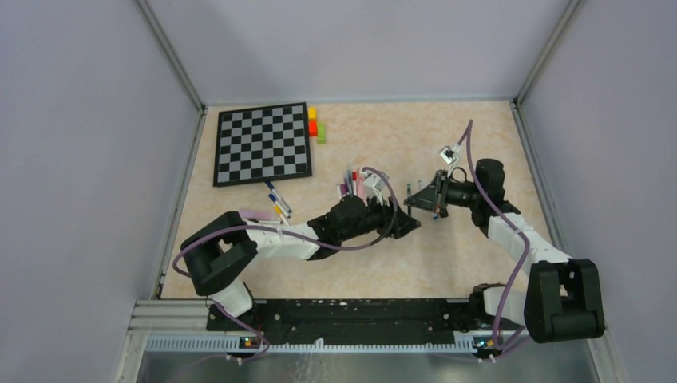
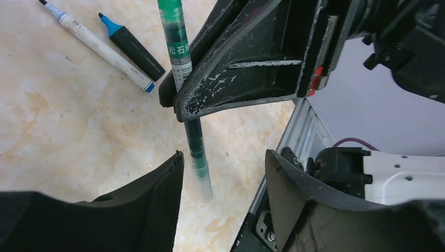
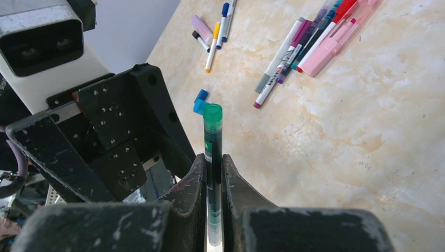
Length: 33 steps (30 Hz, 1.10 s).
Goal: Open the pen caps
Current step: Pick up the pen from the center of the board.
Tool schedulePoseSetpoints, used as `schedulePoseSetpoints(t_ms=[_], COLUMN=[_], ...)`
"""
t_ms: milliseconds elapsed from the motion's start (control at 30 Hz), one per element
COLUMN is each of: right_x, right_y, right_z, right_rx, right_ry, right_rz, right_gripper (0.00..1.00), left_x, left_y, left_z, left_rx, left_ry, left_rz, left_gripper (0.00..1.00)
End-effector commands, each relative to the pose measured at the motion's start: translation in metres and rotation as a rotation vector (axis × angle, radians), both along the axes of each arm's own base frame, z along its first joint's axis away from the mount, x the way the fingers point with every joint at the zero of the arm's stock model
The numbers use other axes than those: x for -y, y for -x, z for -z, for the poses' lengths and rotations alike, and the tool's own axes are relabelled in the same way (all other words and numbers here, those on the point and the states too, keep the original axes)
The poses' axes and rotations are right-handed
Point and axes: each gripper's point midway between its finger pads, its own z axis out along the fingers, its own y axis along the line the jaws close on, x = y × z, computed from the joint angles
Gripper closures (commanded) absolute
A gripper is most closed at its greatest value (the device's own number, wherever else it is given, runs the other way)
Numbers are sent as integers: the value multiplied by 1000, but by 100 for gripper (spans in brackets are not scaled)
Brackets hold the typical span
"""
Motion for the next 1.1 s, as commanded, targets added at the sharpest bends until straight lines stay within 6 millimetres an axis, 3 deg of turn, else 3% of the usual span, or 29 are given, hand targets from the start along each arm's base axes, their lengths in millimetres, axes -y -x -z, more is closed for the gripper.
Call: schedulePoseSetpoints(t_ms=[0,600,767,833,967,1067], right_x=[-2,-2,-2,-2,0,2], right_y=[-11,-13,-12,-10,-6,1], right_z=[-14,-12,-12,-13,-19,-22], right_rx=[59,49,61,75,144,192], right_ry=[12,15,17,24,55,70], right_rz=[-2,2,-12,-26,-89,-138], right_gripper=[100,100,100,100,66,49], left_x=[10,19,16,13,-2,-18], left_y=[-8,-5,-7,-6,-3,3], left_z=[1,33,33,30,26,25], left_rx=[0,-47,-30,-15,9,1], left_ry=[-37,-133,-141,-146,-159,-165], left_rz=[-36,-22,-27,-24,0,46], left_gripper=[41,67,96,100,100,100])
